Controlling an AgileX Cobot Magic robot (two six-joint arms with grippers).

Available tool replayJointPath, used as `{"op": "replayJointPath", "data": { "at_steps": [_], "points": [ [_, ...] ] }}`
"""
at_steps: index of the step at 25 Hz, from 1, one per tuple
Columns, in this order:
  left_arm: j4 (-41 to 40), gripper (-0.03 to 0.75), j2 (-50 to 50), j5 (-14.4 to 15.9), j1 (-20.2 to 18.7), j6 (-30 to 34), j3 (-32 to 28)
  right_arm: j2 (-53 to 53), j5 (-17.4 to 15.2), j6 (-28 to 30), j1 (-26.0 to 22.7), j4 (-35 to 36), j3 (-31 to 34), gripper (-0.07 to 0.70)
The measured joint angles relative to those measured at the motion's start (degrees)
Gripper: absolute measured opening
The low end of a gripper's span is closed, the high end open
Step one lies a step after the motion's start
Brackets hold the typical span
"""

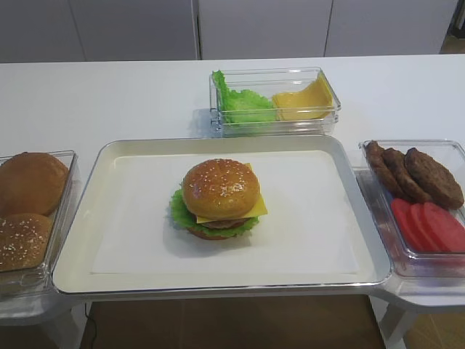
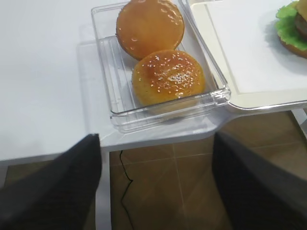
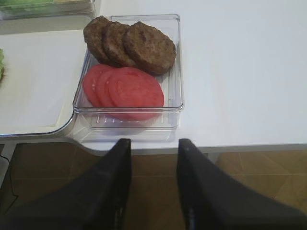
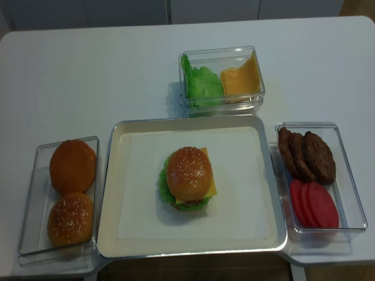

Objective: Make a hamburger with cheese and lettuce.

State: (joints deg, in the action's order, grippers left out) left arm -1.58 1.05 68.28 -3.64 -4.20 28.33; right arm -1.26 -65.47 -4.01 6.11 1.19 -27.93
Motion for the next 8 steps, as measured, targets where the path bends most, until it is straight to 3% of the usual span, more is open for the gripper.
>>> {"op": "replayJointPath", "data": {
  "at_steps": [8],
  "points": [
    [0.0,0.531,0.0,-0.26,0.0,0.0,-0.03,0.0,0.0,0.0,0.0,0.0,0.0,0.266]
  ]
}}
